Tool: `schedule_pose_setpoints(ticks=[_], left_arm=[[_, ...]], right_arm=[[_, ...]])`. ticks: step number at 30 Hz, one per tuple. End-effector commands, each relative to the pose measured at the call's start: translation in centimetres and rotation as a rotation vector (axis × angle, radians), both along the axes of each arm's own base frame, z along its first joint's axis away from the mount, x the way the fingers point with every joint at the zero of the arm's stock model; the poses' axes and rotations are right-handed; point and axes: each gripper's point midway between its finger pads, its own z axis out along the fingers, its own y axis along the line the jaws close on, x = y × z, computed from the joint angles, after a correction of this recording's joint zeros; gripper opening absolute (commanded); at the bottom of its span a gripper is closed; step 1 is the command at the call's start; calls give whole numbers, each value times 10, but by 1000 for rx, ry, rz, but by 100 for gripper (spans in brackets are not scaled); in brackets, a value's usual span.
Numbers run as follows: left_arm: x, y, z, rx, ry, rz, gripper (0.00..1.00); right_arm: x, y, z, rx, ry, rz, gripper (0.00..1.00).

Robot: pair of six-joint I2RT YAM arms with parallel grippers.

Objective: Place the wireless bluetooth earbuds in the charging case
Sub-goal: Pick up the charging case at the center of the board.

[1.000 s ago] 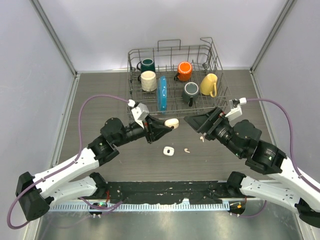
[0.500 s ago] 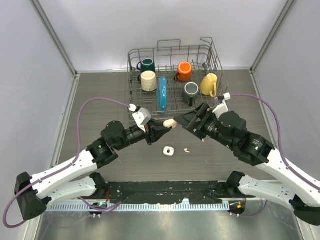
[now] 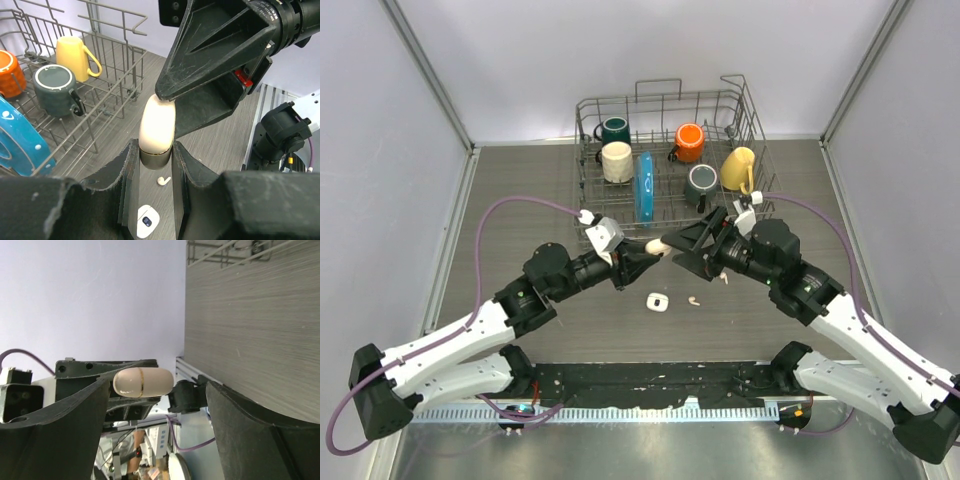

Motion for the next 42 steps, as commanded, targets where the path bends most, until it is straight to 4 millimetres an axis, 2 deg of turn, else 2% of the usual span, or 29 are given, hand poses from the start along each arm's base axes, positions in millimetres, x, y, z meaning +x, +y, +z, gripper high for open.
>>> schedule_pose_setpoints(ticks=[1, 6, 16, 17, 23, 33, 36, 37, 39, 40, 42], left_arm=[[4, -2, 9, -17, -39, 12, 0], [2, -6, 11, -21, -37, -2, 0], [-2, -8, 16, -37, -45, -10, 0], [-2, -8, 17, -39, -48, -8, 0], [-1, -9, 16, -39, -49, -5, 0], [-2, -12, 16, -50, -41, -9, 0], [-2, -13, 15, -55, -32, -10, 10], [-3, -14, 15, -56, -30, -12, 21], [-2, -14, 14, -54, -27, -12, 27], [-2, -15, 14, -57, -28, -13, 36], [-3, -15, 12, -58, -29, -16, 43]], right_arm=[[-9, 12, 37, 149, -64, 84, 83], [-7, 15, 36, 173, -65, 92, 83], [-6, 16, 22, 167, -21, 86, 73], [-5, 17, 29, 186, -43, 88, 72], [-5, 18, 28, 203, -34, 89, 60], [-6, 18, 32, 257, -33, 97, 46], [-7, 18, 33, 270, -40, 102, 40], [-7, 18, 33, 269, -44, 103, 39], [-7, 17, 33, 270, -45, 100, 37], [-7, 17, 33, 270, -48, 100, 36], [-8, 17, 34, 272, -49, 102, 35]])
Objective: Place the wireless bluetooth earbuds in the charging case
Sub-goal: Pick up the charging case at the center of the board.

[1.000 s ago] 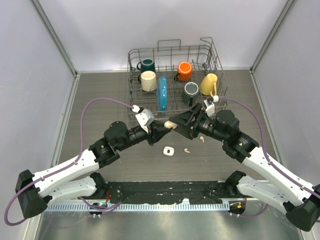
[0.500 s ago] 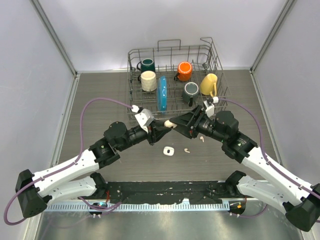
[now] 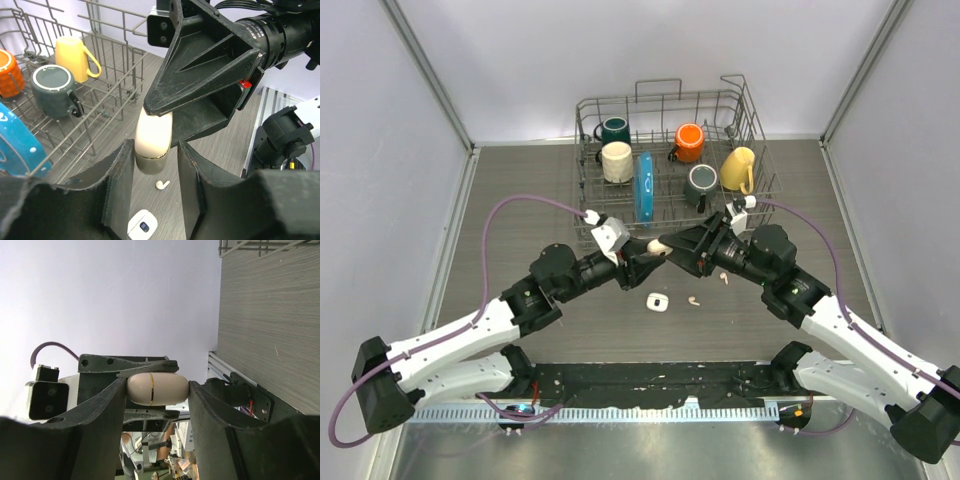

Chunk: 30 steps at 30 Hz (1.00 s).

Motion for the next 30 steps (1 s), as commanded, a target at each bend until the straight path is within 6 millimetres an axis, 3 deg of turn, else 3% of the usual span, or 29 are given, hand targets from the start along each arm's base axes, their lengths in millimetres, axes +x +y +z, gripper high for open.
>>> schedule_pose_setpoints(ticks=[1, 3, 6, 19, 30], left_arm=[[-6, -7, 19, -74, -46, -34, 46], [-6, -7, 15, -87, -55, -34, 47], [-7, -6, 27, -166, -123, -36, 48], [-11, 12, 46, -346, -241, -1, 48], [-16, 2, 40, -353, -232, -51, 50]], right_arm=[[-10, 3, 32, 86, -80, 44, 35], [-10, 2, 33, 88, -85, 44, 35], [-10, 2, 34, 91, -86, 47, 35], [-10, 2, 32, 89, -83, 50, 35], [-13, 4, 38, 115, -88, 71, 35]])
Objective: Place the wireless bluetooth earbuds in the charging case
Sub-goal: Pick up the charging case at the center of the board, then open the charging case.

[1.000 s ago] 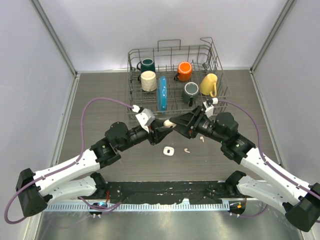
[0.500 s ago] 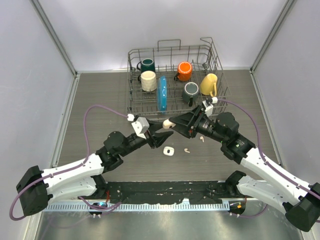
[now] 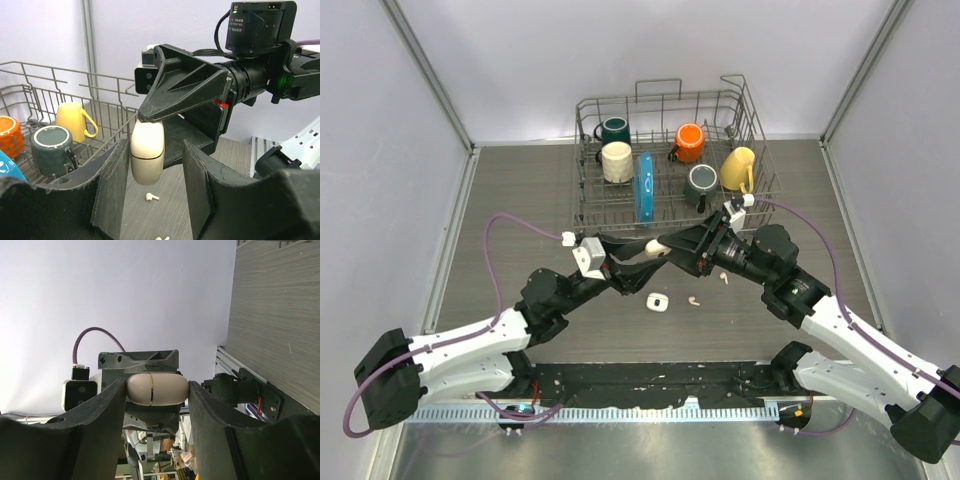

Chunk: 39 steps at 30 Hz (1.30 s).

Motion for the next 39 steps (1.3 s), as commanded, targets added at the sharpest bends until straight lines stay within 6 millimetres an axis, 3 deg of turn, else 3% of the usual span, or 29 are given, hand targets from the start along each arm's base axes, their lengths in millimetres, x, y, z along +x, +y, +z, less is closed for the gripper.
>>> schedule_pose_setpoints(ticks=[1, 19, 31, 32, 35, 36, 39], left_arm=[[-5, -1, 16, -62, -43, -22, 50], [1, -11, 20, -86, -60, -23, 37], [4, -11, 21, -91, -52, -12, 5], [5, -11, 19, -89, -47, -12, 0], [7, -9, 18, -101, -31, -2, 0], [6, -10, 17, -101, -28, -8, 0], [4, -10, 13, -107, -10, -22, 0]], right_arm=[[-7, 0, 26, 82, -56, 30, 35], [-9, 0, 25, 108, -45, 39, 35], [-10, -1, 22, 102, -49, 39, 36], [-9, -1, 21, 98, -51, 38, 38], [-7, -5, 16, 58, -68, 2, 55], [-7, -9, 20, 38, -107, -13, 65], [-4, -21, 19, -25, -147, -80, 75]])
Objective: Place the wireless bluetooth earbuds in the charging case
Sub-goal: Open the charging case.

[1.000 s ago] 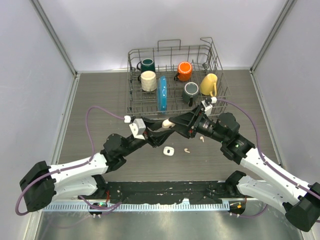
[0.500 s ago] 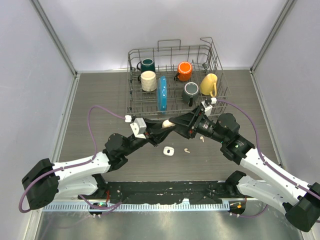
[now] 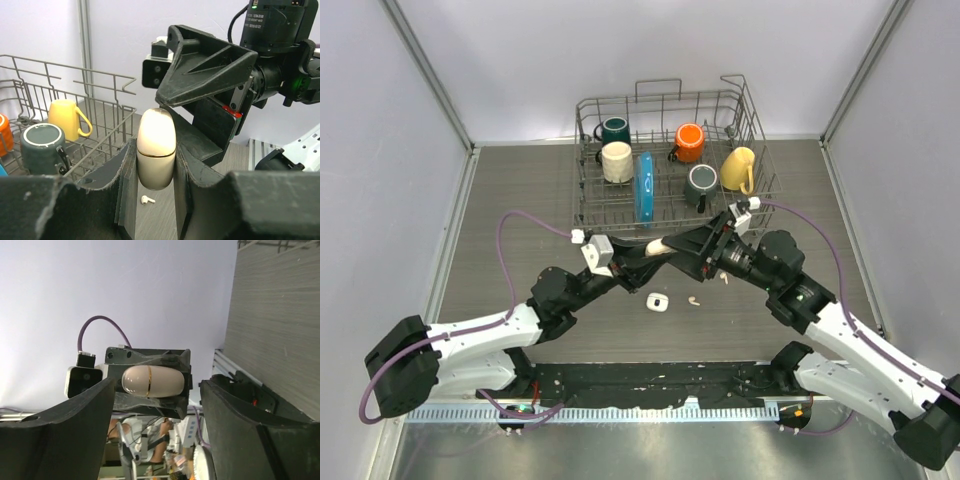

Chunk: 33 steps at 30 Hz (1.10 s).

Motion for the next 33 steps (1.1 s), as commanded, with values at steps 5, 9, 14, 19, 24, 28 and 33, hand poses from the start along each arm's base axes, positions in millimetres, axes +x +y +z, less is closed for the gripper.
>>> schedule_pose_setpoints(ticks=[5, 9, 14, 19, 24, 28, 33], left_arm=[[-10, 19, 27, -195, -31, -7, 0], [-12, 25, 21, -206, -36, -21, 0], [-17, 24, 23, -199, -55, -62, 0], [-24, 19, 27, -204, -69, -130, 0], [-28, 10, 25, -191, -67, -180, 0], [-30, 6, 26, -186, -71, -203, 0], [-29, 3, 28, -186, -72, -208, 0]], right_arm=[[6, -36, 28, -180, -269, -176, 78], [3, -40, 20, -334, -339, -138, 78], [-7, -32, 22, -412, -448, -26, 77], [-9, -29, 10, -494, -455, 41, 73], [-17, -22, 16, -452, -494, 97, 72], [-17, -18, 11, -434, -474, 113, 71], [-17, -17, 3, -450, -457, 131, 69]])
